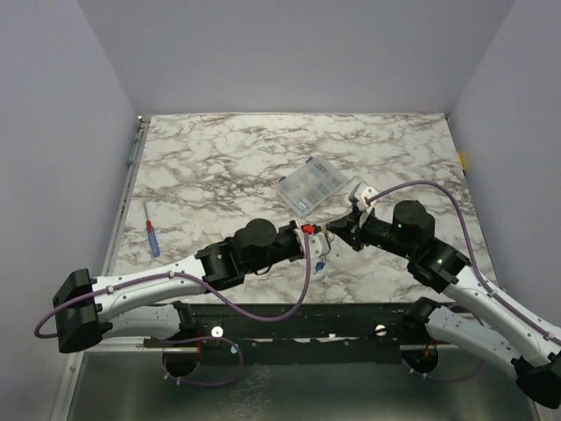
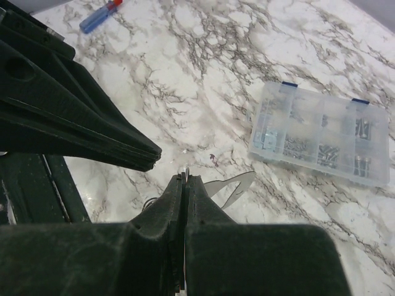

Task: Put the keys on the keyring

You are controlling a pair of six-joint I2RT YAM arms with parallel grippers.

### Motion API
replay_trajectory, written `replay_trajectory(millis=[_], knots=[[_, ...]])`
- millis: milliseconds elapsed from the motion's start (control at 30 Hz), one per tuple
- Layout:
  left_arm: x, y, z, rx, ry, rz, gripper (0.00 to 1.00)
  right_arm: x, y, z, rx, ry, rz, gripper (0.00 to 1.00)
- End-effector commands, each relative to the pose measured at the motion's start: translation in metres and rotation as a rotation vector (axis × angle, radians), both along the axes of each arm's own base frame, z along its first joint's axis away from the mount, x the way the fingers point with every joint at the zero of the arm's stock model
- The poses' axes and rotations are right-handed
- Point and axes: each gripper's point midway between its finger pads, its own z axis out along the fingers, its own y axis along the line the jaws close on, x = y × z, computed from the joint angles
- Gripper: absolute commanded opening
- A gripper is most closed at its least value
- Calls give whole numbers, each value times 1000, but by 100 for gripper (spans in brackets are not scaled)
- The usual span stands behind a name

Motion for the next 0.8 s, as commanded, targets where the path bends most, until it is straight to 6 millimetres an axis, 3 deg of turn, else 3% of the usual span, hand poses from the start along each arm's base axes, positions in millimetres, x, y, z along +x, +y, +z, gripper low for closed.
replay_trajectory(millis=[0,100,167,567,767], knots=[[1,-1,7,-21,12,21,20,1,-4,22,47,-70,-18,1],[-9,6,-4,1,22,-19,55,-9,-4,24,20,-85,40,0],[-15,11,-11,16,26,-40,63,-19,-2,24,6,-92,103,1],[-45,18,-12,55,77,-178,61,-69,1,39,-9,-141,374,1],[-58,7,-16,60,126,-259,71,-79,2,47,-1,-154,422,1]])
